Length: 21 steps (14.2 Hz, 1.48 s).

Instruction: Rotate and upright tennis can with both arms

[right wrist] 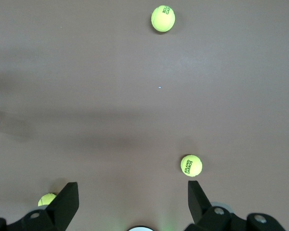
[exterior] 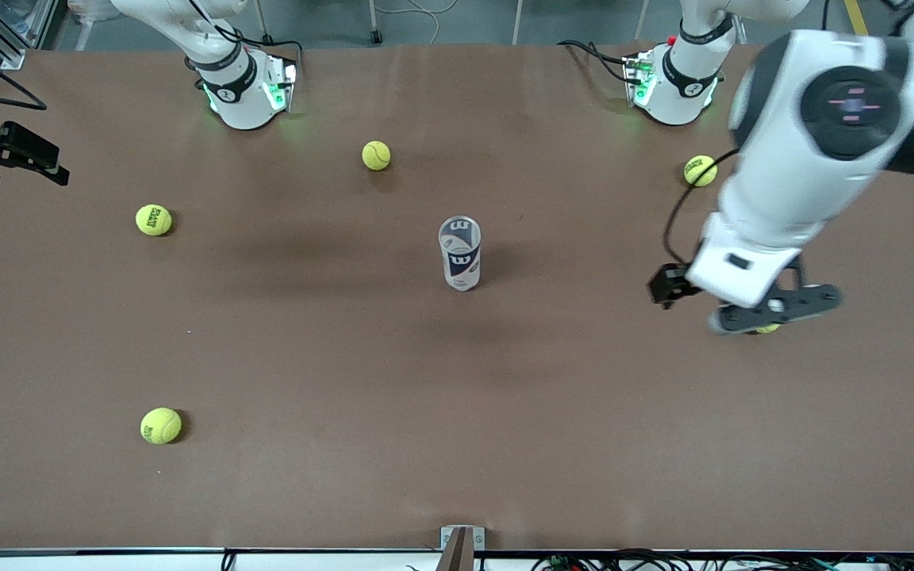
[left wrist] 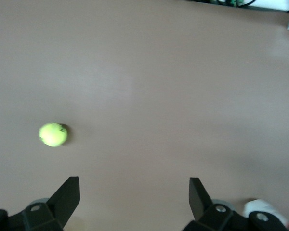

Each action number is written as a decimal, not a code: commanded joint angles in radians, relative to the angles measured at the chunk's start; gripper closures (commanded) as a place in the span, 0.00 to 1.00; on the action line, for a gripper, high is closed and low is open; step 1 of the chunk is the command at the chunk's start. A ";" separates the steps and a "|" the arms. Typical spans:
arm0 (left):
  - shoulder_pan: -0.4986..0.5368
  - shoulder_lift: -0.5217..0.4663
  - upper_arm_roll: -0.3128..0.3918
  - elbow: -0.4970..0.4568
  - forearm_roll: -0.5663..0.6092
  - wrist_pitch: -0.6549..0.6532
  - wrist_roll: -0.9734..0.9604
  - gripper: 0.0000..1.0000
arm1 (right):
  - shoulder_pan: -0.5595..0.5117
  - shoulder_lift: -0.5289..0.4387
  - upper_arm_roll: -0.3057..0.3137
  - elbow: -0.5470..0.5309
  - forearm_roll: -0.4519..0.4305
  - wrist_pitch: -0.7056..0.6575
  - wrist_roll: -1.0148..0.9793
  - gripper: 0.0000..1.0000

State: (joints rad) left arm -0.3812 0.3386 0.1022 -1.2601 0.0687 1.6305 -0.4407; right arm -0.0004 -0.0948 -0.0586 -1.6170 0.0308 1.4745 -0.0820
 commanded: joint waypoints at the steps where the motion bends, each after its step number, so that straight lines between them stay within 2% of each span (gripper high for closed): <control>1: 0.088 -0.107 -0.012 -0.102 -0.020 -0.004 0.147 0.00 | -0.003 -0.023 0.009 -0.014 -0.026 0.000 0.001 0.00; 7: 0.226 -0.214 -0.012 -0.154 -0.058 -0.014 0.353 0.00 | -0.003 -0.023 0.014 -0.014 -0.031 0.001 -0.007 0.00; 12: 0.232 -0.279 -0.007 -0.192 -0.044 -0.075 0.389 0.00 | -0.004 -0.025 0.013 -0.015 -0.029 0.003 -0.005 0.00; 15: 0.231 -0.351 -0.010 -0.278 -0.043 -0.049 0.389 0.00 | -0.004 -0.025 0.013 -0.018 -0.029 0.001 -0.005 0.00; 17: 0.229 -0.407 -0.012 -0.373 -0.043 0.032 0.389 0.00 | -0.006 -0.026 0.011 -0.018 -0.029 0.000 -0.005 0.00; 18: 0.229 -0.418 -0.013 -0.389 -0.043 0.037 0.389 0.00 | -0.007 -0.025 0.011 -0.018 -0.028 0.000 -0.005 0.00; 21: 0.226 -0.350 -0.012 -0.316 -0.033 0.017 0.396 0.00 | -0.004 -0.026 0.011 -0.020 -0.028 -0.002 -0.005 0.00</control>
State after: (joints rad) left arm -0.1533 -0.0379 0.0944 -1.5985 0.0216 1.6408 -0.0623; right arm -0.0004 -0.0964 -0.0519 -1.6161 0.0131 1.4744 -0.0837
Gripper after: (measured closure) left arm 0.000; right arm 0.000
